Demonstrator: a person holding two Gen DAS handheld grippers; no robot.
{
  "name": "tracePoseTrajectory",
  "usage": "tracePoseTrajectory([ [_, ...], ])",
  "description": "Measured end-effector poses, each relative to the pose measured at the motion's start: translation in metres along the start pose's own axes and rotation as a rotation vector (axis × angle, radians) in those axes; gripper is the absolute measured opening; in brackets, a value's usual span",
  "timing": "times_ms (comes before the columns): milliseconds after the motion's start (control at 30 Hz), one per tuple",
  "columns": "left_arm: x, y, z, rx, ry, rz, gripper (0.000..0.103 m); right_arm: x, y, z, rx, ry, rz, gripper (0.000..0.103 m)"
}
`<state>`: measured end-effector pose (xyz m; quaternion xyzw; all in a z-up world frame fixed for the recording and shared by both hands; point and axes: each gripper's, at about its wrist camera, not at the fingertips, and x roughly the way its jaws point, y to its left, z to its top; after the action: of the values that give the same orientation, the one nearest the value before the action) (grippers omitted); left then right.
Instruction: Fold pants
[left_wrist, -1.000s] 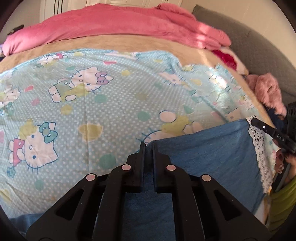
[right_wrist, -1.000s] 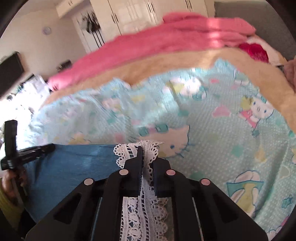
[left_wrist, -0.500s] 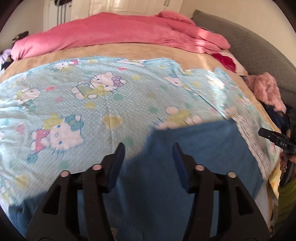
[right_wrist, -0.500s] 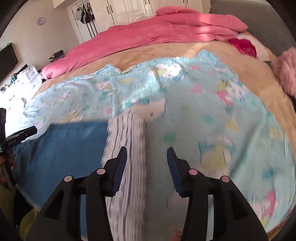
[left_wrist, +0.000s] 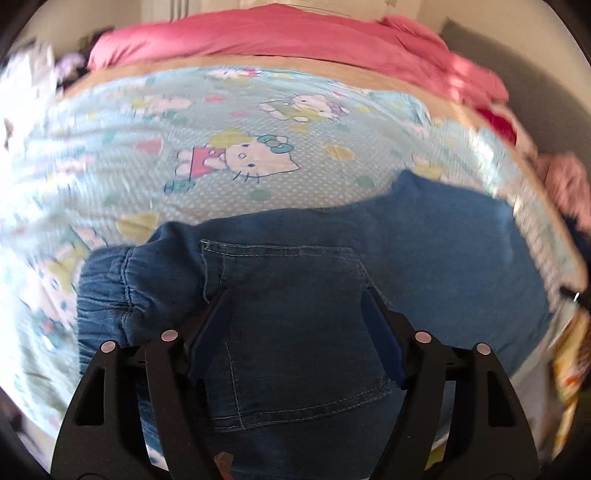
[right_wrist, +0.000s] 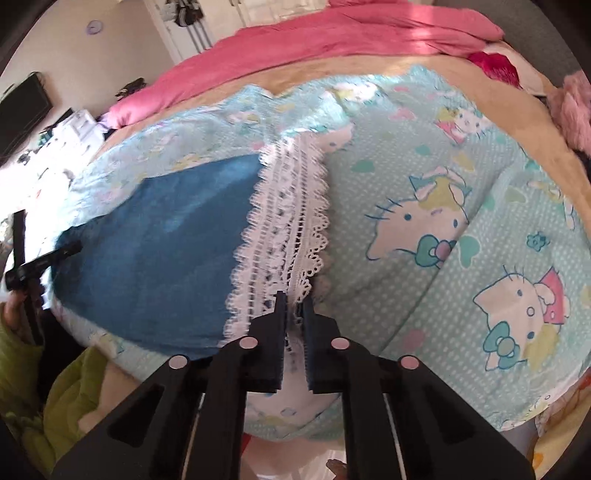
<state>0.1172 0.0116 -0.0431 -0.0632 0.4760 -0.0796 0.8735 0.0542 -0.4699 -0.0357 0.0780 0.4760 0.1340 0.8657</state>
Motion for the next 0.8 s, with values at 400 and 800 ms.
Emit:
tracePoseTrajectory([
  [400,-0.017,0.008,-0.002,-0.022,-0.044,-0.028,0.078,-0.004,-0.004,-0.016,0.005,0.020,-0.130,0.044],
  [800,-0.021,-0.055,0.002,0.178,-0.092,0.063,0.090,0.041,0.105,0.028,-0.284,-0.104,-0.085,0.070],
])
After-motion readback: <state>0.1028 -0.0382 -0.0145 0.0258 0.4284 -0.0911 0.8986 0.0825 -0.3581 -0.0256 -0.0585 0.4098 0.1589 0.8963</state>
